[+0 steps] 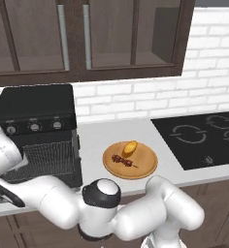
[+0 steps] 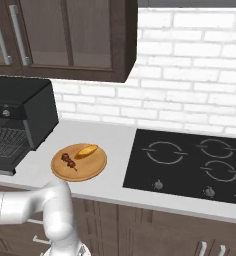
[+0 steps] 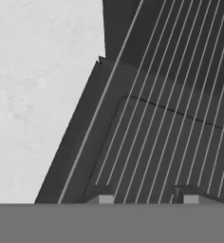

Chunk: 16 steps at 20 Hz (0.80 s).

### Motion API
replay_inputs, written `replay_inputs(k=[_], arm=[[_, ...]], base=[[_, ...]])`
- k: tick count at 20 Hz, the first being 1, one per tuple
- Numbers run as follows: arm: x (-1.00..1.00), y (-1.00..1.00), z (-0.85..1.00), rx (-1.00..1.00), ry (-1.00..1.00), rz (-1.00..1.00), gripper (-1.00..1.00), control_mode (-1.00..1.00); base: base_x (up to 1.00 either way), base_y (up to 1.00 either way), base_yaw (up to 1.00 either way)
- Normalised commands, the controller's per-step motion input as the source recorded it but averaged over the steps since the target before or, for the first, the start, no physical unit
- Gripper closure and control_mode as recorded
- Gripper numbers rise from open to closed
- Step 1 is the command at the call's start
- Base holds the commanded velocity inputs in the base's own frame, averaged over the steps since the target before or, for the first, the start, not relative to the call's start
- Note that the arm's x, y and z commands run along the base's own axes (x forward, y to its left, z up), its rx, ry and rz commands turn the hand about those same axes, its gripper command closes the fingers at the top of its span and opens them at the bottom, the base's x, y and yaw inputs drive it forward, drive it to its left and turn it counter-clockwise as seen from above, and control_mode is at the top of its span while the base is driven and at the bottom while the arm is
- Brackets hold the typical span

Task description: Pick up the kebab skewer and baguette bread, and place them inside the toaster oven. Close the toaster oven door and start by setting the timer.

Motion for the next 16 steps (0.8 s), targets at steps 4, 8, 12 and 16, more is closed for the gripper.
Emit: replay_inputs(k=[4, 8, 12, 16], arm=[[-1.00, 0.46, -0.39, -0.02, -0.18, 0.10, -1.00, -1.00], [-0.99, -0.14, 0.29, 0.00, -0.64, 0.00, -1.00, -1.00], [-0.45, -0.94, 0.11, 0.20, -0.31, -0.04, -1.00, -1.00], [-0.03, -1.00, 0.05, 0.31, -0.15, -0.12, -1.00, -1.00]], base=[[0.00, 0.00, 0.00], [0.00, 0.00, 0.00], [0.00, 0.00, 0.00], [0.00, 0.00, 0.00]])
